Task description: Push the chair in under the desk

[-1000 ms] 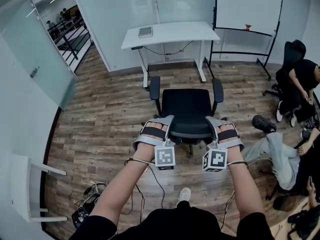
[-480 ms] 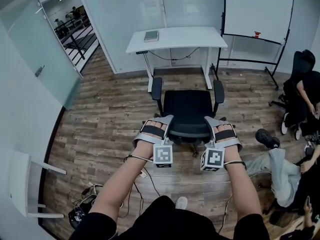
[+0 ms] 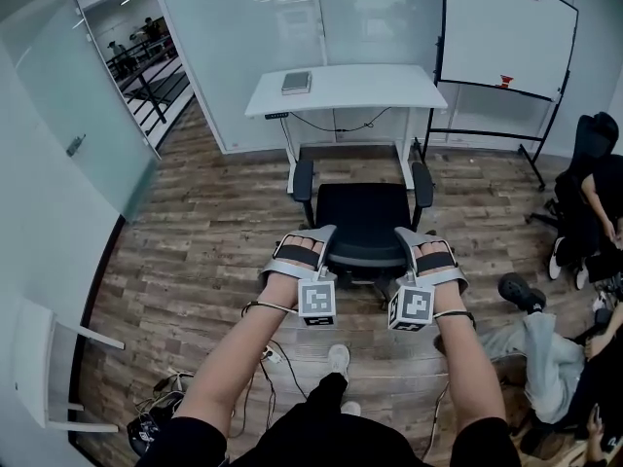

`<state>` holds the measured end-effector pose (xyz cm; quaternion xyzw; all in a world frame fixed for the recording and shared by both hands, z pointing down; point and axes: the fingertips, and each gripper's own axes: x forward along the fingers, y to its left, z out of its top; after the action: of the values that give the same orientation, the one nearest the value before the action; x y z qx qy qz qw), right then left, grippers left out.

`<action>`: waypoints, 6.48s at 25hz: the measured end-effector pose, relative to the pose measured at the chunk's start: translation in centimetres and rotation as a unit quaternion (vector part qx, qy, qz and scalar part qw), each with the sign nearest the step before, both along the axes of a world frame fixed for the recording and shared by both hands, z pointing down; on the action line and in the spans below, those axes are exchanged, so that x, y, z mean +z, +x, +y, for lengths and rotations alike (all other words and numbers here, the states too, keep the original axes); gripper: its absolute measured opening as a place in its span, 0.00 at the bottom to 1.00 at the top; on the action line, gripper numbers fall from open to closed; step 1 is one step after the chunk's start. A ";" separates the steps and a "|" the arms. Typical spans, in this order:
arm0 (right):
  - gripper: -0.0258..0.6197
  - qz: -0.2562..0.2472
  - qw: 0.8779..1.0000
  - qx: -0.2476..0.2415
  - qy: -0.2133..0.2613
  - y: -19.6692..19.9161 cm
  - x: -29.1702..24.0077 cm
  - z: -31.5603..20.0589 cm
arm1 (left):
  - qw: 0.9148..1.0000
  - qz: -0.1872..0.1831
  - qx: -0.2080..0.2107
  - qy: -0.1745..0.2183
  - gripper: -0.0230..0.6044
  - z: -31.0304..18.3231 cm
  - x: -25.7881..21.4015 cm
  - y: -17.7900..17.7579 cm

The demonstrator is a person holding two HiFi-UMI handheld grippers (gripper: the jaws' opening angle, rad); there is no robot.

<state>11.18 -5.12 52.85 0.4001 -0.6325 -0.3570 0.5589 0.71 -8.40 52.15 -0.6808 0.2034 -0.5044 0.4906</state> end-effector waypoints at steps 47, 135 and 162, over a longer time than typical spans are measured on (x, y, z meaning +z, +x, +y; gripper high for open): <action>0.70 0.055 0.996 0.052 -0.055 3.3 2.9 -33.8 | 0.999 -0.016 0.028 0.011 0.75 -35.3 1.5 2.6; 0.63 0.018 0.999 0.033 0.004 8.0 0.3 -75.7 | 0.995 0.095 0.002 0.008 0.75 -76.6 -1.0 9.0; 0.75 -0.067 0.996 -0.021 -0.047 6.8 -0.6 -74.4 | 0.989 0.129 -0.034 -0.063 0.75 -75.8 -1.2 8.6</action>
<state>17.93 -79.56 52.22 0.3835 -0.6925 -0.3112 0.5260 9.29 -84.19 50.96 -0.7623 0.2556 -0.4407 0.3991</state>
